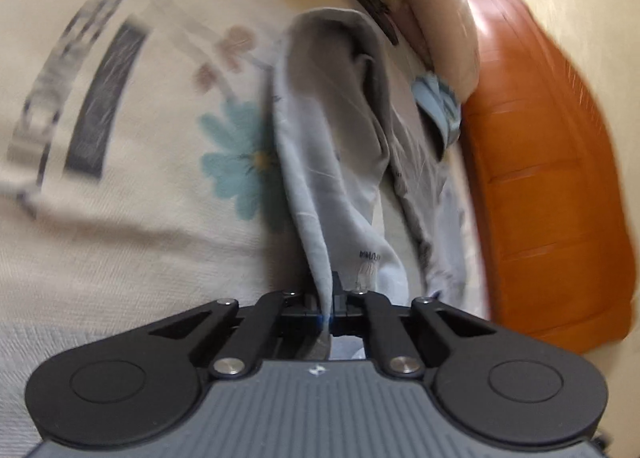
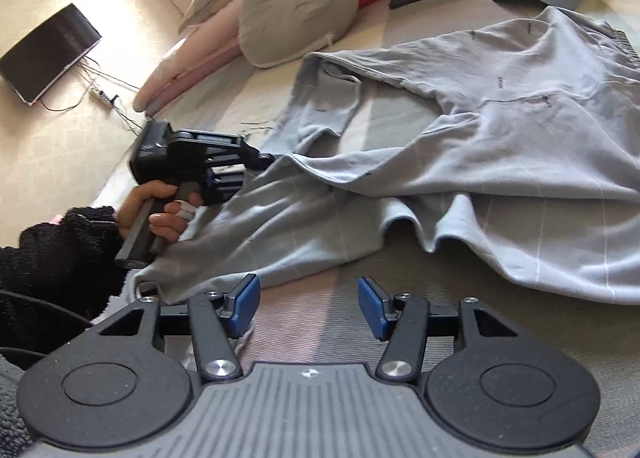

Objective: Fold clothes
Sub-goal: 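Grasp a sweatpants leg cuff with the left gripper and stretch it out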

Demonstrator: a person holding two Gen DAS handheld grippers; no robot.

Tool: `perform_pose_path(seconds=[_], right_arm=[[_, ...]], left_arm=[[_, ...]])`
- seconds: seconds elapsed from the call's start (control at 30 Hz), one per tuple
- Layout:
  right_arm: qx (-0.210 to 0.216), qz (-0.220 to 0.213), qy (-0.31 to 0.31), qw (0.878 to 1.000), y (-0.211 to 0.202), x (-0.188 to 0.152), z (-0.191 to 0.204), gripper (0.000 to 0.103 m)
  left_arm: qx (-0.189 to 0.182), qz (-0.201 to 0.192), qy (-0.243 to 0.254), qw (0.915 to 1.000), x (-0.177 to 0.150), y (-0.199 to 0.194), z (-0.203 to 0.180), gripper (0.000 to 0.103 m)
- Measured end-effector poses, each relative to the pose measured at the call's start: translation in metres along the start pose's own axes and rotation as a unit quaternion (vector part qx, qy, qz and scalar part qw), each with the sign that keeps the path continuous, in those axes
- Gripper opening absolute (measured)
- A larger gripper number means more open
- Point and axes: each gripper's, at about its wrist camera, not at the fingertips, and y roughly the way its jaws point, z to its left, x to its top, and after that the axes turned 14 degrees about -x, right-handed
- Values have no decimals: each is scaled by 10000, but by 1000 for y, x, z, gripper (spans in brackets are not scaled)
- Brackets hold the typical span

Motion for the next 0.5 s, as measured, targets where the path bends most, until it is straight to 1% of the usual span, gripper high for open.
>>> perform_pose_path(seconds=[0.07, 0.13, 0.2, 0.3, 0.33, 0.4, 0.47, 0.5], right_arm=[[5, -41, -16, 10000, -2, 2, 1, 60], [-10, -130, -56, 9999, -7, 4, 2, 60], [-49, -172, -57, 9998, -9, 4, 1, 60], [-120, -212, -40, 9997, -12, 3, -2, 60], [-144, -225, -34, 9996, -13, 3, -3, 60], [-203, -225, -32, 9995, -15, 1, -4, 60], [-255, -226, -24, 9994, -18, 0, -6, 60], [-282, -234, -16, 9993, -19, -1, -7, 60]], left_arm=[[463, 53, 354, 9983, 11, -3, -10, 6], [925, 107, 707, 9931, 23, -5, -21, 4], [1384, 160, 1058, 9846, 34, -8, -31, 4], [2062, 238, 1576, 9654, 51, -12, -47, 4], [2295, 262, 1750, 9571, 57, -13, -52, 4], [2830, 302, 2111, 9351, 71, -16, -55, 4], [3376, 365, 2462, 9078, 84, -17, -58, 4], [3673, 392, 2642, 8909, 88, -18, -57, 4]])
